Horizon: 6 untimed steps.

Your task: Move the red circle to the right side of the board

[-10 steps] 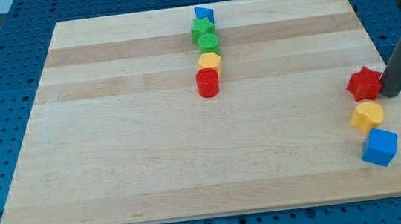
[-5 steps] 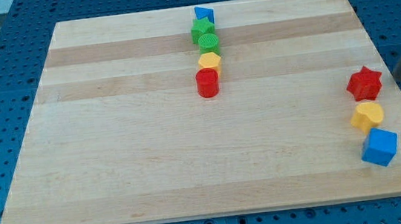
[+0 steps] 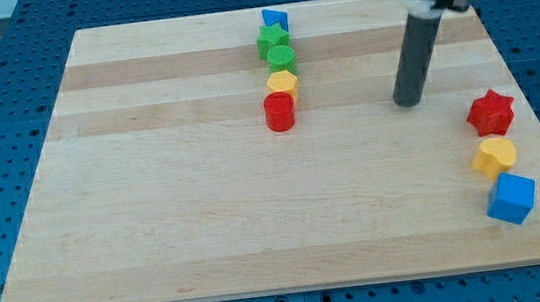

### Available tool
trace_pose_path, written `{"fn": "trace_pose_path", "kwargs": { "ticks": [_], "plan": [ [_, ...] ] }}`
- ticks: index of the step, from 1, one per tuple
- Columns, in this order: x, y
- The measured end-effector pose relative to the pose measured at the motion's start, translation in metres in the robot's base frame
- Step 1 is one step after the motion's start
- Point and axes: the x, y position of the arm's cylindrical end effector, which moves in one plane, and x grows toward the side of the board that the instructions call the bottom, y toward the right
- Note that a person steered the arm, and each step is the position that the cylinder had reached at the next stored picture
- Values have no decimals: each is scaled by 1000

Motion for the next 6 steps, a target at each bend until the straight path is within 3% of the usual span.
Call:
{"fn": "trace_pose_path", "kwargs": {
  "ticks": [1,3,5,6],
  "plan": [
    [23,-23],
    [28,-122],
    [54,-150],
    [23,-176]
  ]
}}
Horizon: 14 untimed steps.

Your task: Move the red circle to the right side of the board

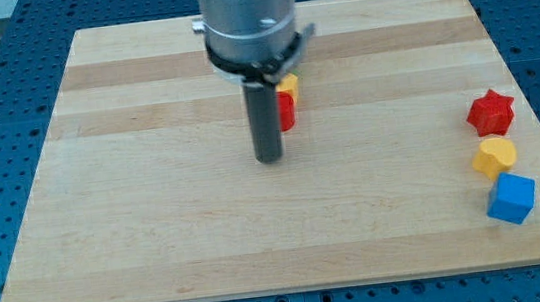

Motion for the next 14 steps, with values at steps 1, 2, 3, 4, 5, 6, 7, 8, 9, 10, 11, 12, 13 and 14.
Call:
{"fn": "trace_pose_path", "kwargs": {
  "ticks": [1,2,3,4,5,6,7,8,9,10,11,12,13,14],
  "plan": [
    [-5,-14],
    [-14,-25],
    [-30,-26],
    [-30,-20],
    [-28,11],
    [-28,59],
    [-28,107],
    [-32,141],
    [-31,139],
    [-13,93],
    [20,48],
    [-18,42],
    [-29,42],
    [-30,52]
  ]
}}
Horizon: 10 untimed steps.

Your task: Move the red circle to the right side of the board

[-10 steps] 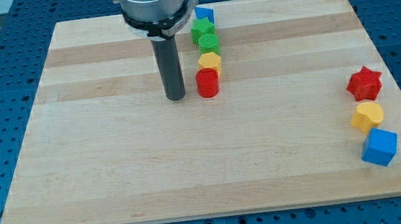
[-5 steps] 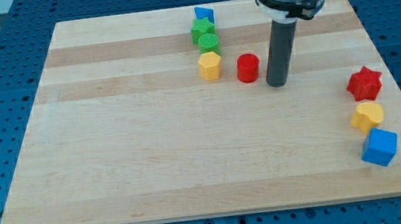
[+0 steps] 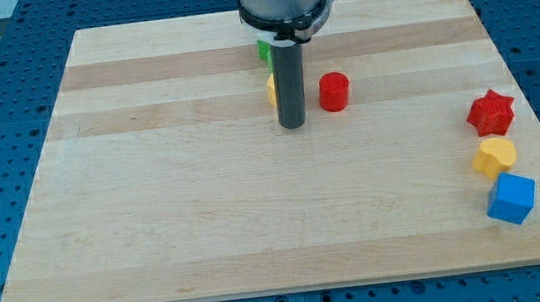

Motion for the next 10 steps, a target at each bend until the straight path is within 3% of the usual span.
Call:
{"fn": "trace_pose_path", "kwargs": {
  "ticks": [2,3,5,6,10],
  "plan": [
    [0,66],
    [4,61],
    [62,-21],
    [-17,-23],
    [-36,1]
  ]
}}
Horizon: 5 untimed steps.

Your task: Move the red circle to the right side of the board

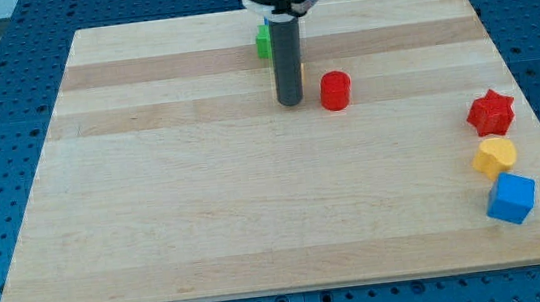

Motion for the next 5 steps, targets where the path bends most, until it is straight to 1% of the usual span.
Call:
{"fn": "trace_pose_path", "kwargs": {
  "ticks": [2,4,5],
  "plan": [
    [13,57],
    [13,121],
    [13,140]
  ]
}}
